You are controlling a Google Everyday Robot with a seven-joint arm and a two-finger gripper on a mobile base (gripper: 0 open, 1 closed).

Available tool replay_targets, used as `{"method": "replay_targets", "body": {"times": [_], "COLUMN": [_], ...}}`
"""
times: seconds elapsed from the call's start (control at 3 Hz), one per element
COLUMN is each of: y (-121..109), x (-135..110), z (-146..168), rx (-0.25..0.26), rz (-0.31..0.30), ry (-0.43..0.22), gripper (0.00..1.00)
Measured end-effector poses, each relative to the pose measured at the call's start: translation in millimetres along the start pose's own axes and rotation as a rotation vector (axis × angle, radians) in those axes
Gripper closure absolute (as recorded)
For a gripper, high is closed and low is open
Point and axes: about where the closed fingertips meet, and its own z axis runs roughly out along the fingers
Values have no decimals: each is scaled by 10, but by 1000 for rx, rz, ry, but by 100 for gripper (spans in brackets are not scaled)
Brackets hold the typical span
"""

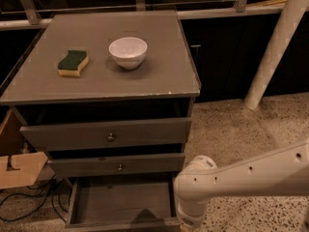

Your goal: Close bottom drawer

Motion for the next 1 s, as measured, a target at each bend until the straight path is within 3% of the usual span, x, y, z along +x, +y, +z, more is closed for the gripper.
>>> {"method": "replay_targets", "body": {"times": [0.33, 1.0], "y": [-132, -168], "x": [-178, -194], "z": [383, 556], "rx": [-1, 8], "rz": [102, 126], "ry": [19, 5], "gripper": [100, 100]}}
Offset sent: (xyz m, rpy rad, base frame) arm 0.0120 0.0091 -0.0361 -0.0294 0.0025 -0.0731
